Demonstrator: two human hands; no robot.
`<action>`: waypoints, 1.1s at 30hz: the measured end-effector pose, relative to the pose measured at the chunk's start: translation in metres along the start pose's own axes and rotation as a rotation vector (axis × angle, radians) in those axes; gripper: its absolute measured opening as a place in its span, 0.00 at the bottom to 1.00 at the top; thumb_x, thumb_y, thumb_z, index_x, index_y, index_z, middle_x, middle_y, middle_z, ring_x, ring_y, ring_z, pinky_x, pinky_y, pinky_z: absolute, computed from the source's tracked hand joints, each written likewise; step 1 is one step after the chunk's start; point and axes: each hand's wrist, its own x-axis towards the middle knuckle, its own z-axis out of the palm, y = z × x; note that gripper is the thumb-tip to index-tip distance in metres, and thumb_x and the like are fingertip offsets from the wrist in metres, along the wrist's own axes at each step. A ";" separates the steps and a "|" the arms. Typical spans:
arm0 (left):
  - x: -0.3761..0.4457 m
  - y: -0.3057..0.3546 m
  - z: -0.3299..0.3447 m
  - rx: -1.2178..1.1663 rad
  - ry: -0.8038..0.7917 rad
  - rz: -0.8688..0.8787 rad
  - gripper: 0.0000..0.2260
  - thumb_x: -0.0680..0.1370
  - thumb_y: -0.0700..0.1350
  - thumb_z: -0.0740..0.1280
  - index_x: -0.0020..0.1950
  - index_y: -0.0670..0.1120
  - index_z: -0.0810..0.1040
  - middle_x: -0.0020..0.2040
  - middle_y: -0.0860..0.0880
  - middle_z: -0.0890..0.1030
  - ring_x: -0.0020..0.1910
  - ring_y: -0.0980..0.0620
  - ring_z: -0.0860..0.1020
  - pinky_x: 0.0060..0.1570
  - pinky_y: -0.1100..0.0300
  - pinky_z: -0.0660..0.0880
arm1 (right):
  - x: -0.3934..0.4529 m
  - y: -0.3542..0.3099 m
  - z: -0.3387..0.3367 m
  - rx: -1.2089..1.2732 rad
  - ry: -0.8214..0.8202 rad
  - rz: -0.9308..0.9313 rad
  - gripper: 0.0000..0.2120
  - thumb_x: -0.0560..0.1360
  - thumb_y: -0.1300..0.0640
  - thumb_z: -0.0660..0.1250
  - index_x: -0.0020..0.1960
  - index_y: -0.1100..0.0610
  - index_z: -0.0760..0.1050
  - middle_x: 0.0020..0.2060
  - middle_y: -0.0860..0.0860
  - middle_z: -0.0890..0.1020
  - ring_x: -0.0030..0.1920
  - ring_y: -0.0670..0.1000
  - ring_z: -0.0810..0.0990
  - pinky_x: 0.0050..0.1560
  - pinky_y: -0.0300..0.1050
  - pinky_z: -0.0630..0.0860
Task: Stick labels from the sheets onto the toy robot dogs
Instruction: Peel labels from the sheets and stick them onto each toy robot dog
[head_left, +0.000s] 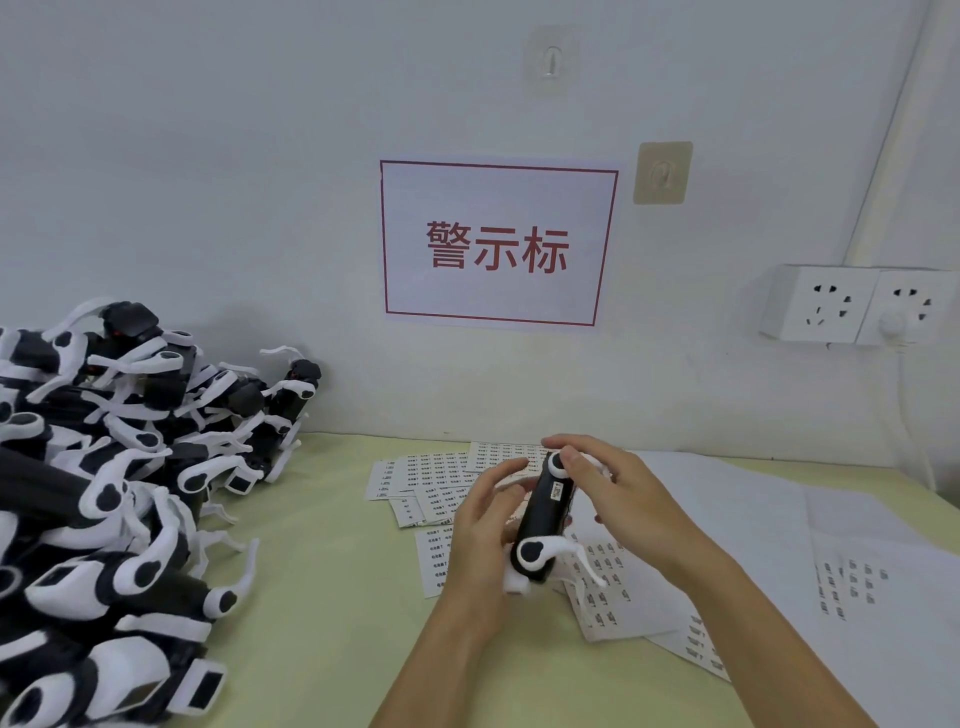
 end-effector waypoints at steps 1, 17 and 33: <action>0.001 0.001 -0.001 0.036 0.059 0.024 0.13 0.72 0.47 0.68 0.55 0.51 0.83 0.56 0.42 0.84 0.48 0.38 0.84 0.39 0.52 0.80 | 0.000 0.000 0.000 0.008 0.038 -0.007 0.11 0.82 0.44 0.57 0.55 0.34 0.78 0.52 0.30 0.78 0.50 0.31 0.74 0.53 0.40 0.71; 0.006 -0.006 -0.006 -0.026 0.380 0.058 0.15 0.76 0.52 0.72 0.58 0.46 0.75 0.48 0.38 0.83 0.44 0.41 0.84 0.44 0.52 0.81 | -0.008 0.013 0.019 0.270 0.160 0.090 0.12 0.82 0.43 0.57 0.63 0.34 0.72 0.57 0.48 0.75 0.46 0.45 0.78 0.44 0.39 0.78; -0.019 -0.001 0.029 0.415 0.024 0.031 0.07 0.79 0.55 0.63 0.49 0.56 0.80 0.47 0.45 0.84 0.48 0.41 0.84 0.44 0.50 0.82 | -0.053 0.035 -0.047 0.263 -0.001 0.234 0.03 0.80 0.52 0.64 0.50 0.49 0.76 0.50 0.56 0.82 0.40 0.53 0.84 0.48 0.54 0.81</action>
